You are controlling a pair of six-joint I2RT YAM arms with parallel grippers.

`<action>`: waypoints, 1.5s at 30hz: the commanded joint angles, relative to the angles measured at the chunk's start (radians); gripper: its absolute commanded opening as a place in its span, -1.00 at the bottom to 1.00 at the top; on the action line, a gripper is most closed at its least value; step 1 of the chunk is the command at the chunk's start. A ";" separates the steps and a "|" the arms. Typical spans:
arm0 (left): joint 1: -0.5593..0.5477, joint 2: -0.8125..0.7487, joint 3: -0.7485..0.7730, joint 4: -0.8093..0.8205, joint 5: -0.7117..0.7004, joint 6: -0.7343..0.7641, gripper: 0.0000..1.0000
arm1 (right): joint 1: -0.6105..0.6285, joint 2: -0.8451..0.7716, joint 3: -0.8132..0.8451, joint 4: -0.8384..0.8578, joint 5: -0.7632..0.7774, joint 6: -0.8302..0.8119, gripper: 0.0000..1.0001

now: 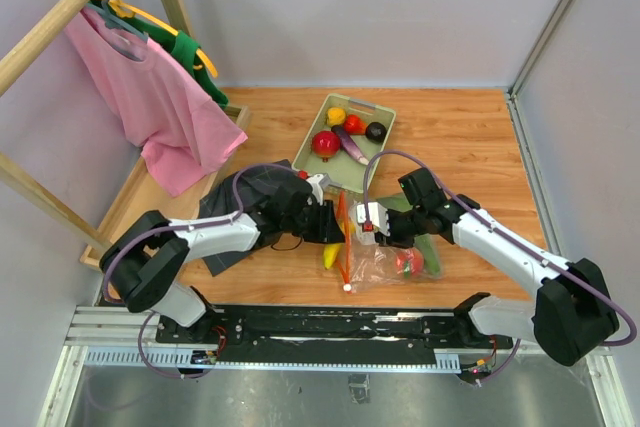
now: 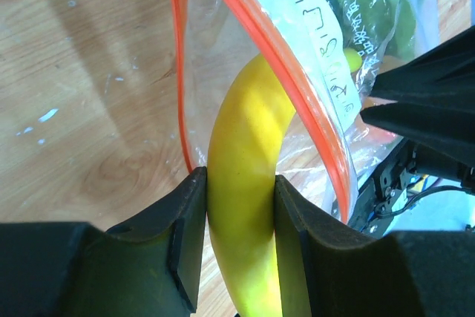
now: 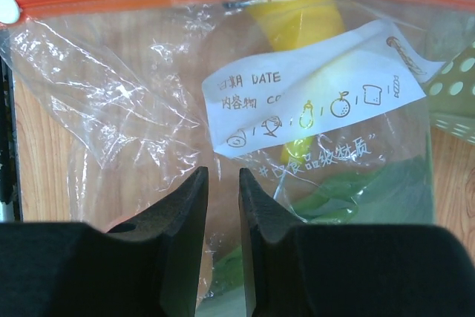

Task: Open the zip-top bag and remove the fake food
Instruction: Pick up the fake fruit from the zipper food storage bag, then place the fake fruit in the bin.

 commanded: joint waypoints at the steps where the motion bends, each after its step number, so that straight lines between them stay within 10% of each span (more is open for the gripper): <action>1: 0.006 -0.090 0.005 -0.137 -0.079 0.069 -0.57 | -0.012 0.002 -0.002 -0.001 0.024 -0.016 -0.50; 45: 0.006 -0.569 0.041 -0.636 -0.592 0.110 -0.57 | -0.103 -0.086 0.013 -0.046 -0.050 -0.022 -0.35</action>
